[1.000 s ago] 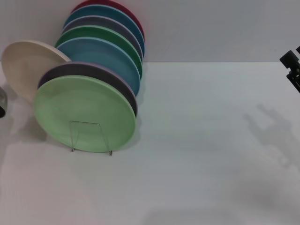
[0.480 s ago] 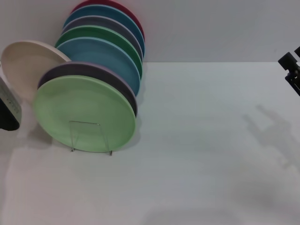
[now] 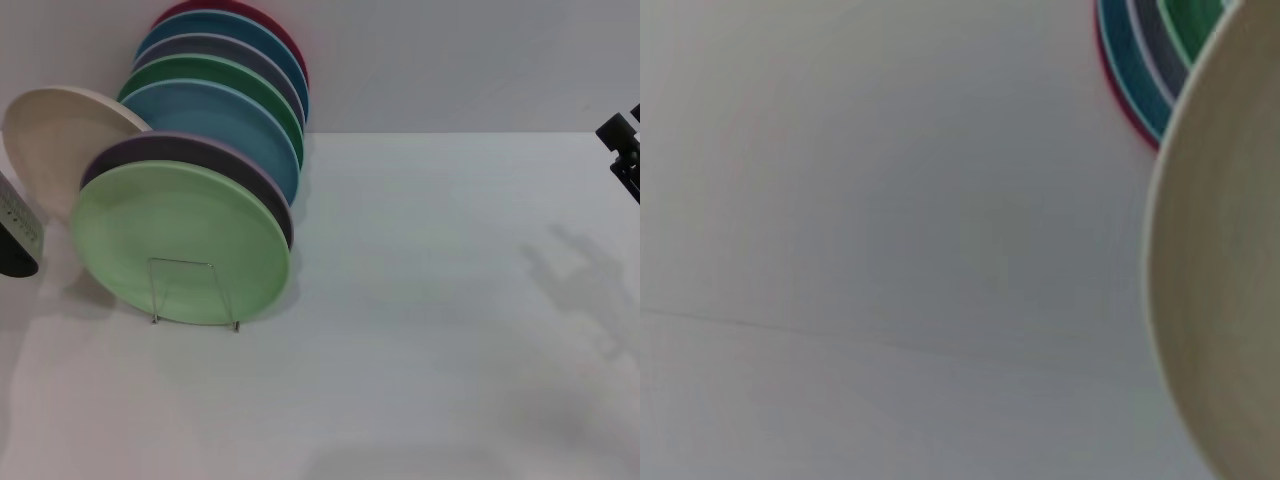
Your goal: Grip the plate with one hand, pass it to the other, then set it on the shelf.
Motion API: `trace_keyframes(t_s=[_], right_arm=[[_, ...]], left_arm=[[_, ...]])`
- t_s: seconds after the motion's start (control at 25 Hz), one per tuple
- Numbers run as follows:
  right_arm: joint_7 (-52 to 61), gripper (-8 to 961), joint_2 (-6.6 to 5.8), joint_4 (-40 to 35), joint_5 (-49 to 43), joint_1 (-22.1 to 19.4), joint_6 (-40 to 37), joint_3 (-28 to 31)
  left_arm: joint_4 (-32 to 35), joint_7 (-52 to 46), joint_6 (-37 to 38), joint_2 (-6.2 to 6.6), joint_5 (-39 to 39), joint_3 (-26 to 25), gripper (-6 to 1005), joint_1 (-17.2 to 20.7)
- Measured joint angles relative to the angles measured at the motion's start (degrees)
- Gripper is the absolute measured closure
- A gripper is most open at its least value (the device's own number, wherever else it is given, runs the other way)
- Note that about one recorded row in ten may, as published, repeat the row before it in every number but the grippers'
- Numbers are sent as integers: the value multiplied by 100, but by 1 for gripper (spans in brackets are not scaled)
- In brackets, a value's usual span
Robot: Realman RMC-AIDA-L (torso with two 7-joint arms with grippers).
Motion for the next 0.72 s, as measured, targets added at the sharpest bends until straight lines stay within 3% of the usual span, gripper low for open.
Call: trace_keyframes(t_s=[0.48,0.72], right_arm=[[0,316,-3,7,4,14,0,9],[0,315,-6,1,1,21,1,-9]], left_arm=[[-9,370,-144,52,144,-131,618,87],[-4,640,-419,-1,167,-92,622,56]])
